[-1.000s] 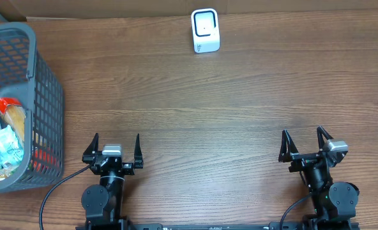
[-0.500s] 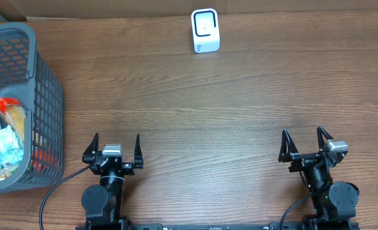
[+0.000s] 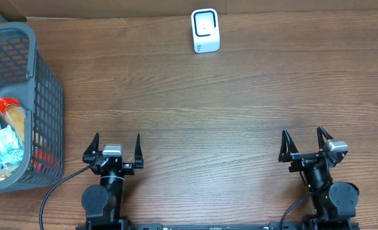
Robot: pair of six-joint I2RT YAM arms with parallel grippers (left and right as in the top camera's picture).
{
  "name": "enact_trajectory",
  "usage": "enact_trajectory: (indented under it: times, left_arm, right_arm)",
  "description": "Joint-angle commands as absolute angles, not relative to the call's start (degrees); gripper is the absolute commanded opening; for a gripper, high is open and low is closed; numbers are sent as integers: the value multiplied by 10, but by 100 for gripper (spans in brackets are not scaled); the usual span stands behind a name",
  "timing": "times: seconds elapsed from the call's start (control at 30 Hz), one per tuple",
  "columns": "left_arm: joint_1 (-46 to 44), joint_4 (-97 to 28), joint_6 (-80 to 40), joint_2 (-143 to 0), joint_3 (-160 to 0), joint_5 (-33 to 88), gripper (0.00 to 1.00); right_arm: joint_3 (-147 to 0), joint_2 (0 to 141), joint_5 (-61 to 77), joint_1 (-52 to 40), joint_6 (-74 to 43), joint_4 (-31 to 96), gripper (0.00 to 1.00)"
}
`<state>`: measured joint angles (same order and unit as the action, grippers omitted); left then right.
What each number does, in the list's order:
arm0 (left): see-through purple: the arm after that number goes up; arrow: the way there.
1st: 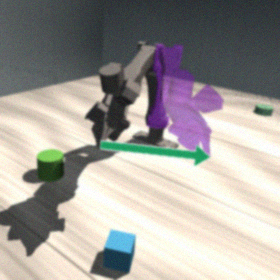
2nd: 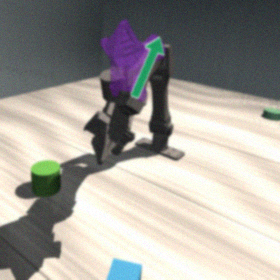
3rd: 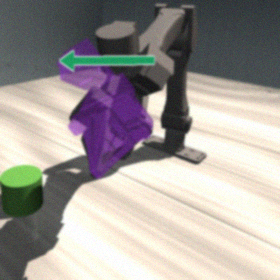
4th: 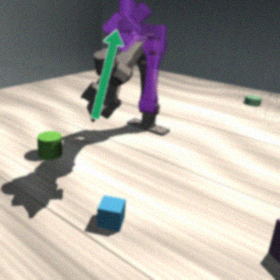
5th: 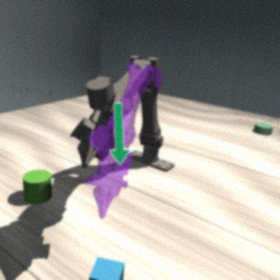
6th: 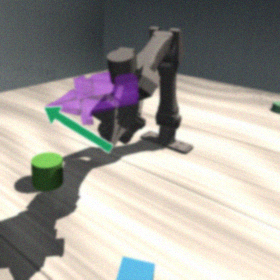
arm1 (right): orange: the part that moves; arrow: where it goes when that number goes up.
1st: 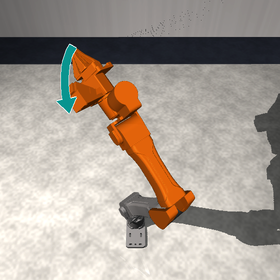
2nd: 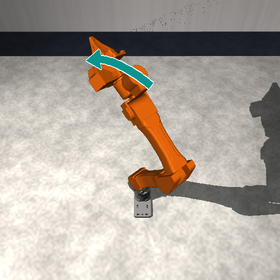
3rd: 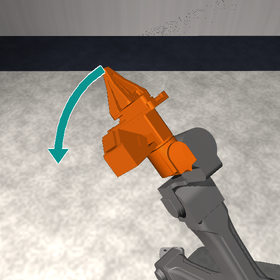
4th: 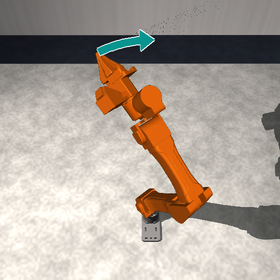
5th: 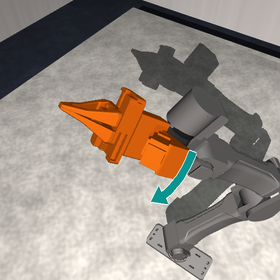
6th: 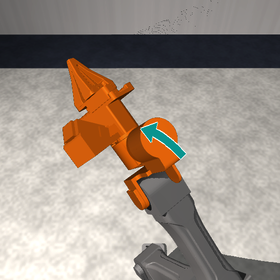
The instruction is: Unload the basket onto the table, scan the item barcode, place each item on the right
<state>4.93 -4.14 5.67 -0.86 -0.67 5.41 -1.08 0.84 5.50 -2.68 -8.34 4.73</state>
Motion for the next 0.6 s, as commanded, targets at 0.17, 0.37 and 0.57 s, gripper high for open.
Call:
enact_trajectory:
  times: [0.17,0.37,0.57]
  left_arm:
    - [52,-79,36,-7,-40,113,100]
    - [52,-114,37,-99,-142,130,100]
    - [52,-132,37,-264,-277,178,100]
  right_arm:
    - [-5,2,48,-29,-86,44,100]
    - [-5,2,48,-29,-86,44,100]
    - [-5,2,48,-29,-86,44,100]
